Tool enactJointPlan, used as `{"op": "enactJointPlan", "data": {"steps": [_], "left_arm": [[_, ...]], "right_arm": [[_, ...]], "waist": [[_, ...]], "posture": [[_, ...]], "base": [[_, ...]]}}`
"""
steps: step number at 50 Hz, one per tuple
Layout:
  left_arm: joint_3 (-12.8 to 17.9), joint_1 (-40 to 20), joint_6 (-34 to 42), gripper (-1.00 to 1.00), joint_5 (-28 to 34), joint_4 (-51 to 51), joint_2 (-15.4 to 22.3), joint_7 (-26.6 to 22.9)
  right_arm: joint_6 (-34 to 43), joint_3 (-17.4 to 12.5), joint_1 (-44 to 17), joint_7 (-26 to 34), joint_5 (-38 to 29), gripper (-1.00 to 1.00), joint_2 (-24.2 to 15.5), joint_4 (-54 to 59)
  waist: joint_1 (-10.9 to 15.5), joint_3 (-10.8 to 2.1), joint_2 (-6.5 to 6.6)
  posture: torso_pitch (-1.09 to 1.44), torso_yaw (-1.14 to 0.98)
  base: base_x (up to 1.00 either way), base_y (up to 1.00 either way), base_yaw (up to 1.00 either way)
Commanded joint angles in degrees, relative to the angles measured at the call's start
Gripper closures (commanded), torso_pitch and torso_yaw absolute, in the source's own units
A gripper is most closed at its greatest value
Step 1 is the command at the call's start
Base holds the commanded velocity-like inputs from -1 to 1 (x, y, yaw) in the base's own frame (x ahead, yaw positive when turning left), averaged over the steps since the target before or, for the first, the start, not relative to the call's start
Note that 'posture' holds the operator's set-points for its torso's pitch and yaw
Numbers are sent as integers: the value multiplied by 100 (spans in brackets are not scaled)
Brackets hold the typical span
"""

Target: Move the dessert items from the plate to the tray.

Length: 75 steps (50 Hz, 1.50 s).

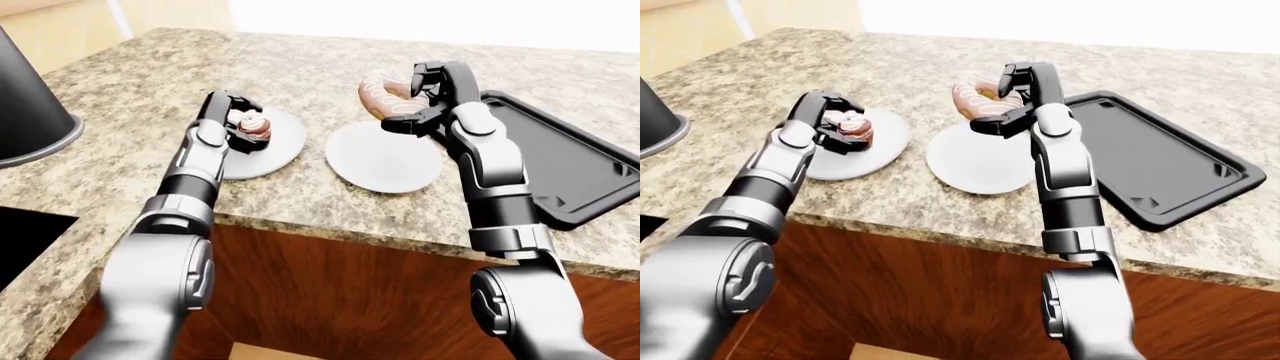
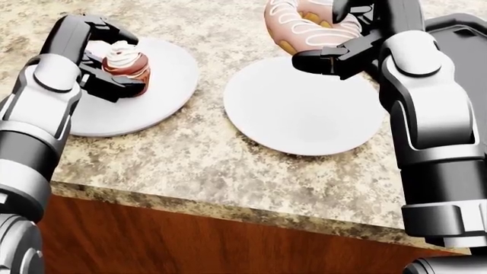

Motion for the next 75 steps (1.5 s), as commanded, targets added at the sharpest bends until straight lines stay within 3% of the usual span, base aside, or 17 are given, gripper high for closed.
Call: {"op": "enactJointPlan", "data": {"steps": [1, 12, 27, 35, 41, 43, 44, 47, 50, 52, 53, 54, 57, 59, 60, 69, 75], "left_arm": [[-1, -260, -154, 32, -13, -253, 72, 60], [88, -350, -11, 34, -270, -626, 282, -89], [257, 642, 1330, 38, -660, -3723, 536, -761], [273, 673, 1382, 40, -674, -3863, 534, -771], [278, 661, 1394, 40, -691, -3873, 543, -769], [280, 668, 1402, 40, -699, -3891, 545, -769], [280, 666, 1400, 40, -700, -3885, 548, -768], [283, 654, 1395, 40, -707, -3871, 555, -763], [280, 639, 1370, 41, -709, -3819, 559, -752], [281, 644, 1380, 41, -714, -3838, 560, -752], [277, 638, 1369, 42, -710, -3816, 563, -746], [281, 639, 1379, 41, -716, -3829, 562, -751], [276, 650, 1385, 41, -711, -3851, 563, -748], [283, 650, 1393, 42, -718, -3860, 563, -751], [281, 649, 1381, 42, -718, -3847, 566, -751], [286, 676, 1421, 43, -726, -3930, 571, -777], [290, 681, 1402, 44, -735, -3923, 570, -774]], "right_arm": [[-181, -44, -238, -27, 3, 100, -67, -245], [-245, -41, -218, -74, -30, 100, -66, -298], [-165, -118, -151, -171, 48, 100, -106, -649], [-243, -94, -139, -133, 106, 100, -134, -663], [-126, -128, -108, -75, 189, 100, -127, -816], [-103, -113, -68, -73, 206, 100, -119, -918], [-107, -111, -70, -90, 201, 100, -118, -925], [-159, -106, -91, -109, 177, 100, -132, -850], [-190, -92, -98, -144, 139, 100, -135, -824], [-249, -105, -114, -162, 130, 100, -133, -771], [-279, -95, -116, -190, 104, 100, -133, -750], [-273, -96, -118, -179, 110, 100, -133, -747], [-290, -109, -131, -218, 114, 100, -135, -768], [-335, -90, -122, -262, 73, 100, -127, -761], [-350, -78, -116, -267, 53, 100, -126, -762], [-309, -113, -94, -127, 151, 100, -99, -757], [-360, -69, -74, -93, 111, 100, -108, -741]], "waist": [[-1, -206, 7], [-1, -192, 17], [-11, -134, 69], [10, -257, 389], [-18, -160, 14], [-204, -243, -754], [-180, -70, -344], [-218, -250, -221], [-27, -32, 12], [158, 214, 625], [313, 115, 945], [244, 129, 602], [205, -16, 315], [192, -50, -216], [114, 79, -15], [-100, -51, 245], [-37, -118, 114]], "posture": [[0, 0], [0, 0], [0, 0], [0, 0], [0, 0], [0, 0], [0, 0], [0, 0], [0, 0], [0, 0], [0, 0], [0, 0], [0, 0], [0, 0], [0, 0], [0, 0], [0, 0]], "base": [[0, 0, 0], [0, 0, 0], [0, 0, 0], [0, -36, 0], [0, -35, -7], [0, 0, -88], [0, 0, -100], [0, 0, -100], [0, -33, -67], [0, -93, 0], [0, -36, 0], [0, -27, 0], [0, -17, 0], [0, 0, 0], [0, 0, 0], [0, 0, 0], [5, -7, 0]]}}
